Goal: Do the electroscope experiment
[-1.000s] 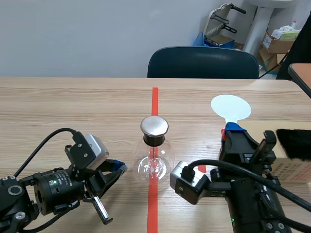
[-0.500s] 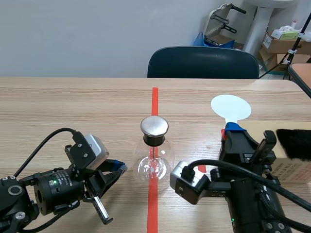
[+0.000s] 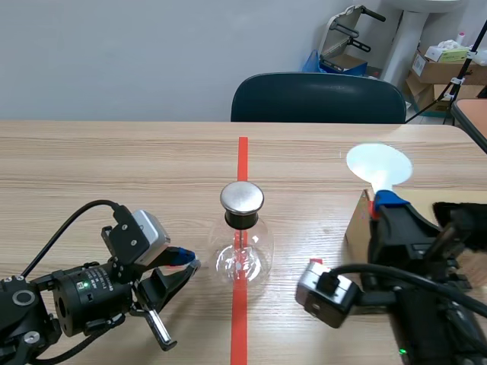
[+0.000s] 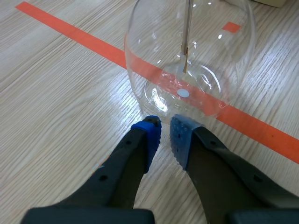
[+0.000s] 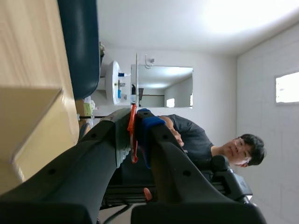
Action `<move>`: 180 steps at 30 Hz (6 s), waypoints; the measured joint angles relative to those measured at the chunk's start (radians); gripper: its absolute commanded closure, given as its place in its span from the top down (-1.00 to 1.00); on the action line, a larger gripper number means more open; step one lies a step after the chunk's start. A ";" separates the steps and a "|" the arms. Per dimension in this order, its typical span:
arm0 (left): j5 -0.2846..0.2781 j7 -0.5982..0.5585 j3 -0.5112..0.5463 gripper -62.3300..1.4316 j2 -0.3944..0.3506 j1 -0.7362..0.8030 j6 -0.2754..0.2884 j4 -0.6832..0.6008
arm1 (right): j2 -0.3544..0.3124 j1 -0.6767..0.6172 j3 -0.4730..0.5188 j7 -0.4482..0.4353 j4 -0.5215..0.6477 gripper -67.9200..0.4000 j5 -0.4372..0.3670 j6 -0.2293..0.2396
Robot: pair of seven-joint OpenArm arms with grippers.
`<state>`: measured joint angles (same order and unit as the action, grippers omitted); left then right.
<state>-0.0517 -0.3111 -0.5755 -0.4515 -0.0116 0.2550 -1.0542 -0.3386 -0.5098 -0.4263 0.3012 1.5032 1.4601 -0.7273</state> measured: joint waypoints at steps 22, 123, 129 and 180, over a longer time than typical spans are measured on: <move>-0.031 0.003 0.000 -0.48 0.000 0.001 0.114 0.000 | 0.000 -0.112 0.665 -1.041 -0.045 -0.93 -0.711 0.002; -0.140 -0.674 0.001 0.89 -0.565 0.430 0.105 -0.375 | 0.160 0.035 0.750 -1.139 -0.485 -0.94 -0.383 -0.013; -0.148 -0.674 0.001 0.89 -0.565 0.430 0.105 -0.375 | 0.161 0.035 0.750 -0.817 -0.485 -0.94 -0.403 -0.012; -0.148 -0.674 0.001 0.89 -0.565 0.430 0.105 -0.375 | 0.165 0.047 0.784 -1.237 -0.475 -0.94 -0.382 -0.013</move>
<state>-0.1993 -0.9848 -0.5747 -1.0168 0.4183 0.3603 -1.4296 -0.1738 -0.4629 0.3576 -0.9356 1.0279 1.0779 -0.7403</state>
